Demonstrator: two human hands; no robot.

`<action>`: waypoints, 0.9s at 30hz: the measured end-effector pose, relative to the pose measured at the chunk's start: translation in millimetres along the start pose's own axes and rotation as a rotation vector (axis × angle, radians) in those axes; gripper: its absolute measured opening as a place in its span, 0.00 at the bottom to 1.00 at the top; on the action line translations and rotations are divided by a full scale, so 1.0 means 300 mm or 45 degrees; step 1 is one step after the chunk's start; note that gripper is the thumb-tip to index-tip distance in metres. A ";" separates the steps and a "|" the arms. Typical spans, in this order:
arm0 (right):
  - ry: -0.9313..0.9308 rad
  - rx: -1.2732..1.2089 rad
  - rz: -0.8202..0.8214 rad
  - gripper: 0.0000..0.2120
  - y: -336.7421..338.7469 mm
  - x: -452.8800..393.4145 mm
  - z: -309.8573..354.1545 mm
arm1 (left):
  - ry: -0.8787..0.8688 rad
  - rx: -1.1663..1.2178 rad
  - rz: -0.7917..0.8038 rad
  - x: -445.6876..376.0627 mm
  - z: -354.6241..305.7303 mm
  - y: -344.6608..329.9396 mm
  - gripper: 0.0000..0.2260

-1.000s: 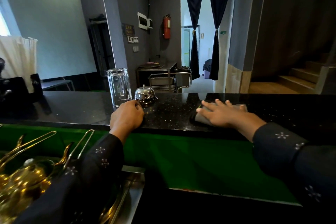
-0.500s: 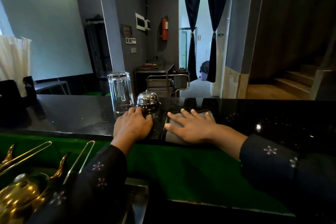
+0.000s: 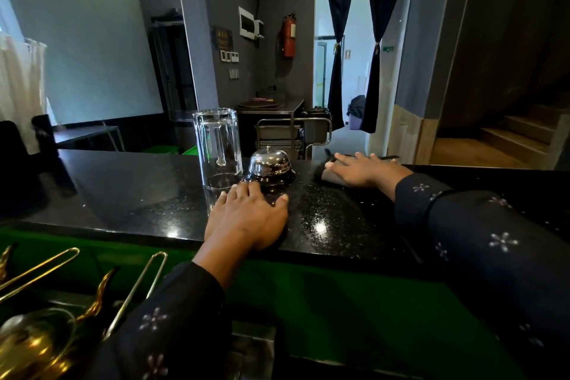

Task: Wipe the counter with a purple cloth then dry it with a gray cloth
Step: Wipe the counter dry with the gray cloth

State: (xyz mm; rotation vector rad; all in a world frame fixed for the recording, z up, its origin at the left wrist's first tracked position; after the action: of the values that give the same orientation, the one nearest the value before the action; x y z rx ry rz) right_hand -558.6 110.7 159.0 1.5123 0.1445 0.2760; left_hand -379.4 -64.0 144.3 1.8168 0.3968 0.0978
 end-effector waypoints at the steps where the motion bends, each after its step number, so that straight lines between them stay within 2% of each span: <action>1: -0.047 0.001 -0.004 0.46 -0.003 -0.012 -0.046 | 0.000 -0.002 0.003 0.000 0.000 0.000 0.33; 2: -0.098 0.016 -0.006 0.50 -0.004 -0.020 -0.092 | 0.003 -0.006 0.004 0.000 -0.001 -0.001 0.33; 3: -0.148 0.007 -0.008 0.49 -0.001 -0.012 -0.128 | 0.006 -0.012 0.005 0.001 -0.003 -0.004 0.33; 6: -0.243 0.006 -0.024 0.36 0.017 0.054 -0.164 | 0.011 -0.035 0.009 -0.002 -0.012 -0.008 0.33; 8: -0.218 -0.002 -0.015 0.34 0.023 0.092 -0.126 | 0.025 -0.034 0.006 -0.002 -0.015 -0.007 0.33; 15: 0.271 0.046 -0.002 0.31 -0.046 0.350 0.064 | 0.035 0.001 0.043 0.016 -0.024 0.011 0.32; 19: 0.421 0.070 -0.019 0.29 -0.056 0.557 -0.028 | -0.021 0.041 0.004 0.032 -0.016 0.030 0.30; 21: 0.333 0.074 -0.011 0.30 -0.039 0.585 -0.114 | -0.155 0.115 -0.048 0.051 -0.027 0.048 0.28; 24: 0.118 0.099 0.015 0.33 -0.022 0.531 -0.204 | -0.376 0.039 0.118 0.077 -0.052 0.046 0.30; 27: -0.055 0.052 0.026 0.31 -0.012 0.472 -0.203 | -0.386 -0.091 0.229 0.080 -0.042 0.009 0.30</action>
State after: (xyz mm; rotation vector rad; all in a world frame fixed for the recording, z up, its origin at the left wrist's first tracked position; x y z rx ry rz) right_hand -438.5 207.2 162.7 1.5600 0.1010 0.2575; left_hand -359.7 -45.4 147.2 1.7593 0.0155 -0.0391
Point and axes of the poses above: each hand's wrist, its own x-axis away from the middle knuckle, its own y-axis out of the back of the hand, z = x × y, the point moved 1 cm from there along -x, towards the middle knuckle, and after that the axes turned 3 degrees about x, right-handed, at the moved point
